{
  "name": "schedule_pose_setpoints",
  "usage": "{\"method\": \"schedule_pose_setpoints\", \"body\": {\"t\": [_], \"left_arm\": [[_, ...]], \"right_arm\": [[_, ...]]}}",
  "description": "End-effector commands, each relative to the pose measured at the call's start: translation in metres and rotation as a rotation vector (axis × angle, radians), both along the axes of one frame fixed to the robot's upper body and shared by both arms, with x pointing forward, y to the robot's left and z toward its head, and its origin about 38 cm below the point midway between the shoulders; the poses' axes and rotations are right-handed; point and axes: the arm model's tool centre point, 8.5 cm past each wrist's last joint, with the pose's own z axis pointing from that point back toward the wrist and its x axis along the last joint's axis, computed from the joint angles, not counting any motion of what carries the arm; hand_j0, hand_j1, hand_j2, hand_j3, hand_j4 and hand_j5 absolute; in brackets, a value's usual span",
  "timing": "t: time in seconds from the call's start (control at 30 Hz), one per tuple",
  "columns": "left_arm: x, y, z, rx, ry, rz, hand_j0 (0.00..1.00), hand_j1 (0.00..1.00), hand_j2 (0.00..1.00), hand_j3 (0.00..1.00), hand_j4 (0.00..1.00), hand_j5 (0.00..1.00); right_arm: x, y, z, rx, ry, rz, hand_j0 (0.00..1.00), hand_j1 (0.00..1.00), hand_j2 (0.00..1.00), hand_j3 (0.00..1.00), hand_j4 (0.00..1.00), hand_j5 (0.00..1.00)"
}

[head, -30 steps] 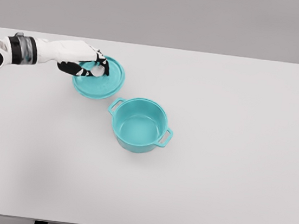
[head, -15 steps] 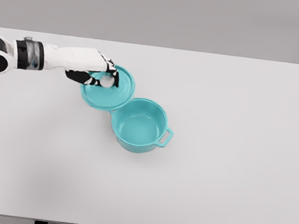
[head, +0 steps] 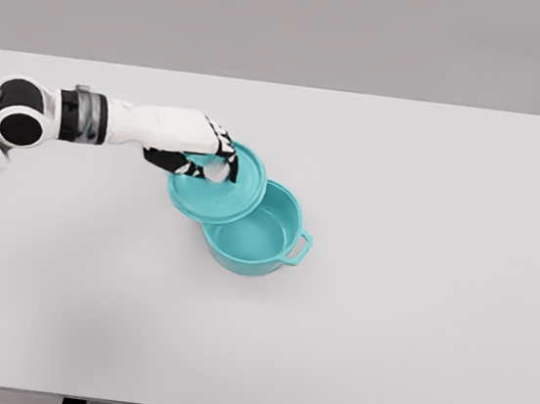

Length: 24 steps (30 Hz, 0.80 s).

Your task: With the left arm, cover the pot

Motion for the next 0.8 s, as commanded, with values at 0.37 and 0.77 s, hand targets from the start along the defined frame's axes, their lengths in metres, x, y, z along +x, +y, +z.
{"method": "schedule_pose_setpoints", "body": {"t": [0.37, 0.77], "left_arm": [[-0.004, -0.029, -0.005, -0.023, 0.010, -0.053, 0.54, 0.54, 0.54, 0.54, 0.54, 0.54], [-0.011, -0.042, -0.012, -0.025, 0.024, -0.086, 0.54, 0.54, 0.54, 0.54, 0.54, 0.54]], "right_arm": [[-0.001, 0.000, 0.000, 0.000, 0.001, 0.000, 1.00, 1.00, 1.00, 1.00, 1.00, 1.00], [0.000, 0.000, 0.000, 0.000, 0.000, 0.001, 1.00, 1.00, 1.00, 1.00, 1.00, 1.00]]}}
